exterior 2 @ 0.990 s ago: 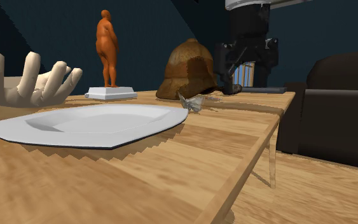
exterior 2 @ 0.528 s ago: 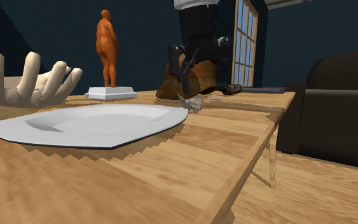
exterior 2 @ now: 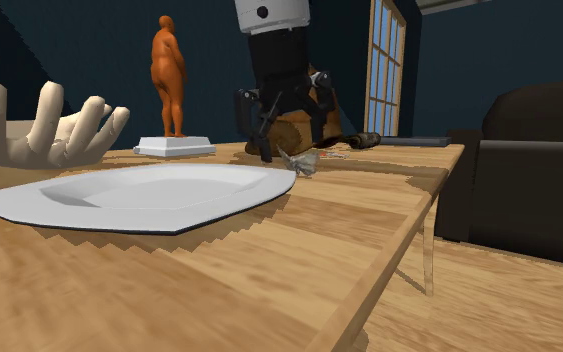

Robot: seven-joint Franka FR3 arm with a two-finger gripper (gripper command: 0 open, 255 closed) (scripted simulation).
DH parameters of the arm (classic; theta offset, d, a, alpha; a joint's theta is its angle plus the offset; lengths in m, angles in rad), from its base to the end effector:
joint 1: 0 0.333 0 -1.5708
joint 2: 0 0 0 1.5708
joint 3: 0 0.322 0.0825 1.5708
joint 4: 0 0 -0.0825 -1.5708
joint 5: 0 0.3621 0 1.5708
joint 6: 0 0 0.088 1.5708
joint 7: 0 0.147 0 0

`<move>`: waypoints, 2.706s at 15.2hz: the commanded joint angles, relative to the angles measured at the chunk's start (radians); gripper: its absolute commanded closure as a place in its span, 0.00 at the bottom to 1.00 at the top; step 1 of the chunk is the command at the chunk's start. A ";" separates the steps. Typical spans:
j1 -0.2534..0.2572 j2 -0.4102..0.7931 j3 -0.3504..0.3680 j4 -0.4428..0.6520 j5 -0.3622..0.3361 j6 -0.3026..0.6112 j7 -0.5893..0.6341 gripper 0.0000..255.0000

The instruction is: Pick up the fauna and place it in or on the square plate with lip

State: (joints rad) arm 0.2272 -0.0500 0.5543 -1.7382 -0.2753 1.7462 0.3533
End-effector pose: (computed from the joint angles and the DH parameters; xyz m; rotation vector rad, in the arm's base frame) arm 0.4000 0.3553 0.5583 2.8222 0.6754 0.2957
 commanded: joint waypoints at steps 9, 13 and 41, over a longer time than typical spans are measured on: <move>-0.005 0.000 -0.006 -0.045 -0.003 0.047 0.001 0.00; -0.006 0.000 -0.006 -0.045 -0.003 0.047 0.001 1.00; 0.059 0.065 0.060 0.253 -0.036 -0.225 0.057 1.00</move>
State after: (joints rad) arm 0.2759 0.0185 0.6045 -1.4846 -0.3122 1.5300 0.3900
